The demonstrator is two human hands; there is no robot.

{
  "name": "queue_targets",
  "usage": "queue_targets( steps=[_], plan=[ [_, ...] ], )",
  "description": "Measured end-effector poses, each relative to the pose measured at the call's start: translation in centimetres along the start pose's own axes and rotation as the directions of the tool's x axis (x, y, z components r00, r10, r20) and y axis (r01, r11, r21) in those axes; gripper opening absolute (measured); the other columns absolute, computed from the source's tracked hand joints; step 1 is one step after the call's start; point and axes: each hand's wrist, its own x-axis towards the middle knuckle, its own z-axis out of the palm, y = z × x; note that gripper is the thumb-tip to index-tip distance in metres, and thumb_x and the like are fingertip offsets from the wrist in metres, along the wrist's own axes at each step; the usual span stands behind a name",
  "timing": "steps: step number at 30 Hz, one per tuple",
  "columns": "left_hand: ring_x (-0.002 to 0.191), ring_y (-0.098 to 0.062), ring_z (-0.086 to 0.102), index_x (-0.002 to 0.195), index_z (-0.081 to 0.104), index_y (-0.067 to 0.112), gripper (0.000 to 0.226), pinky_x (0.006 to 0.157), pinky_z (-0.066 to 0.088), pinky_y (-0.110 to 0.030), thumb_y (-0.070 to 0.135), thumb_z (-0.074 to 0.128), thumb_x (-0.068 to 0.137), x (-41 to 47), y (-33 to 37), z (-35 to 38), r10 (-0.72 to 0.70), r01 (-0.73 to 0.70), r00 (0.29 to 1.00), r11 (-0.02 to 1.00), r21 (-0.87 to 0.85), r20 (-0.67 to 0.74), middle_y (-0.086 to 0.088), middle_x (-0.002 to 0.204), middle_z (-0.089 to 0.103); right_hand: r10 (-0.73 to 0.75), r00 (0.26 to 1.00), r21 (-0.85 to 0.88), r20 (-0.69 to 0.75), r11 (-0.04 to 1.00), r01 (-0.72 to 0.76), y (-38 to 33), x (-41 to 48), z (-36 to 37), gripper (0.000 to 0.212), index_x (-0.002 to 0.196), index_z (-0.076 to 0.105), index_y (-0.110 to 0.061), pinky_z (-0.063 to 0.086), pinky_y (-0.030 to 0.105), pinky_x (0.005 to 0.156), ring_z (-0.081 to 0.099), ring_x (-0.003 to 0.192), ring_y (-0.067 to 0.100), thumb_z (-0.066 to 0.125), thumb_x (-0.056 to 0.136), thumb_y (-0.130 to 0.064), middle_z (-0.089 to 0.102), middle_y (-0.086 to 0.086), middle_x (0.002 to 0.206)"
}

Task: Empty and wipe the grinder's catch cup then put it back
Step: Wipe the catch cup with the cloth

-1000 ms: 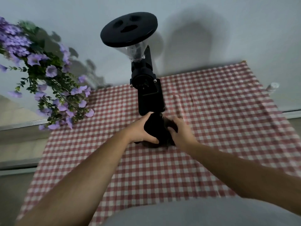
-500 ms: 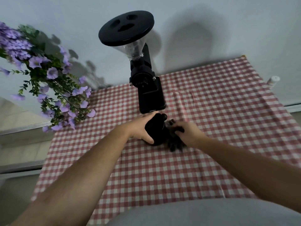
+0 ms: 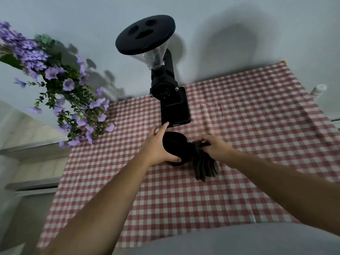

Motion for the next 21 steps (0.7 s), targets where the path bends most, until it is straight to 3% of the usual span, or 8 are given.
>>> queue_targets(
  steps=[3,6,9,12,15,17,21],
  plan=[
    [0.146,-0.033,0.022,0.155,0.002,0.035,0.134,0.112,0.035,-0.053,0.064,0.085,0.054,0.1,0.5,0.9,-0.121,0.116,0.991,0.99,-0.074,-0.061,-0.006,0.163,0.007,-0.042,0.988,0.114,-0.149,0.992,0.06,-1.1,0.3,-0.5,0.027,0.109,0.059,-0.017,0.051,0.028,0.081,0.06,0.096,0.016,0.04,0.095,-0.005,0.063,0.002,0.106],
    [0.141,-0.034,0.031,0.155,0.008,0.022,0.132,0.108,0.041,-0.047,0.067,0.083,0.055,0.0,1.5,2.1,-0.23,0.21,0.965,0.966,-0.153,-0.123,-0.012,0.159,0.018,-0.095,0.949,0.181,-0.301,0.971,0.155,-2.2,0.3,0.7,0.025,0.114,0.057,-0.018,0.051,0.029,0.085,0.059,0.098,0.014,0.041,0.097,-0.009,0.061,-0.001,0.107],
    [0.139,-0.032,0.036,0.154,0.006,0.013,0.132,0.103,0.043,-0.04,0.059,0.085,0.06,-0.1,1.7,2.2,-0.28,0.249,0.951,0.945,-0.212,-0.131,-0.013,0.156,0.024,-0.144,0.964,0.081,-0.225,0.983,0.166,0.1,-0.9,3.2,0.016,0.105,0.051,-0.02,0.052,0.033,0.088,0.06,0.101,0.016,0.042,0.097,-0.01,0.06,-0.001,0.108],
    [0.139,-0.031,0.036,0.155,0.008,0.014,0.132,0.104,0.042,-0.04,0.057,0.087,0.059,0.0,1.1,1.9,-0.263,0.236,0.96,0.945,-0.227,-0.1,-0.013,0.156,0.025,-0.124,0.992,-0.1,-0.025,0.988,0.121,2.0,-1.1,2.6,0.022,0.108,0.053,-0.02,0.054,0.034,0.086,0.06,0.102,0.02,0.045,0.094,-0.005,0.06,0.002,0.11],
    [0.135,-0.029,0.039,0.148,0.023,0.017,0.127,0.104,0.045,-0.042,0.063,0.087,0.049,0.4,0.6,1.4,-0.209,0.195,0.975,0.968,-0.158,-0.073,-0.007,0.147,0.038,-0.161,0.97,-0.046,-0.18,0.987,0.156,-0.2,0.6,0.2,0.023,0.109,0.055,-0.017,0.048,0.024,0.08,0.058,0.098,0.014,0.045,0.094,-0.004,0.06,0.0,0.108],
    [0.132,-0.026,0.042,0.142,0.03,0.022,0.127,0.101,0.048,-0.045,0.068,0.085,0.037,0.4,0.5,0.8,-0.138,0.13,0.989,0.984,-0.123,-0.053,0.0,0.138,0.045,-0.217,0.937,0.034,-0.272,0.971,0.235,-1.8,1.2,-0.2,0.026,0.11,0.056,-0.019,0.045,0.023,0.085,0.055,0.102,0.012,0.044,0.094,-0.003,0.06,-0.001,0.113],
    [0.132,-0.024,0.039,0.149,0.022,0.029,0.126,0.105,0.045,-0.044,0.046,0.093,0.045,0.8,0.3,-0.5,-0.024,0.029,0.996,0.998,-0.061,0.083,0.001,0.148,0.033,-0.315,0.939,-0.173,-0.139,0.941,0.29,-0.1,-0.4,2.3,0.037,0.123,0.053,-0.026,0.041,0.03,0.101,0.047,0.12,0.019,0.048,0.093,-0.005,0.048,0.001,0.129]
  ],
)
